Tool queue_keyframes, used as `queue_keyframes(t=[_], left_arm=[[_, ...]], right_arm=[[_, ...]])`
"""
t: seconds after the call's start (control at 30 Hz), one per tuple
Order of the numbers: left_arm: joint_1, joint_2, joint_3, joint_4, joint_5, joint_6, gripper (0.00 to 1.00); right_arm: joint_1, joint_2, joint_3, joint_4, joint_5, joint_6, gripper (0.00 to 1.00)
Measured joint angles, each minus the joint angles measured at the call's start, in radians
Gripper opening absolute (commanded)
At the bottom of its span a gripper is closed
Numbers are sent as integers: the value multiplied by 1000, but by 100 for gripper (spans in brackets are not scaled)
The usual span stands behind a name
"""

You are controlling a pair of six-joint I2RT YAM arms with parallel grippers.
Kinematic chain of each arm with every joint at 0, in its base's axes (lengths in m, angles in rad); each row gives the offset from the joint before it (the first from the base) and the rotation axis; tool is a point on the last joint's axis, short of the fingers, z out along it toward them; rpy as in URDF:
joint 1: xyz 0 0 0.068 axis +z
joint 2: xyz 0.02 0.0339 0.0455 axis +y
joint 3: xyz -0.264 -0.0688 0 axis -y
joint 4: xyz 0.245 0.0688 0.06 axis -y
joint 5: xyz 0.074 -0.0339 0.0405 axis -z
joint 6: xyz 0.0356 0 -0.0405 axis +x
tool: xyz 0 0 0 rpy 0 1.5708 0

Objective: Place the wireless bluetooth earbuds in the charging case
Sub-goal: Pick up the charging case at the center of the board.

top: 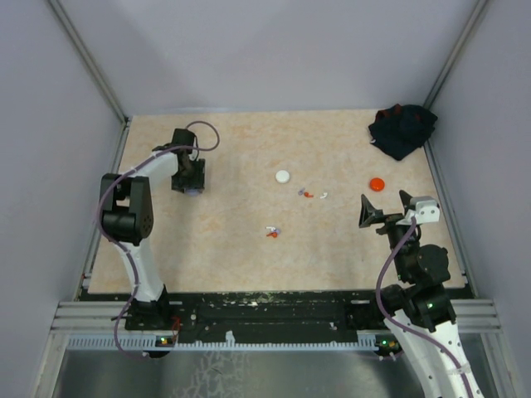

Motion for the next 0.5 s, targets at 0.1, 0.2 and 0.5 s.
queue_keyframes(t=[0.1, 0.2, 0.5], left_arm=[[5, 16, 9, -2, 10, 4, 65], [9, 23, 19, -2, 19, 5, 62], [11, 29, 27, -8, 56, 12, 47]], right_arm=[[0, 0, 0, 0, 0, 0, 98], [0, 0, 0, 0, 0, 0, 98], [0, 0, -2, 0, 0, 0, 98]])
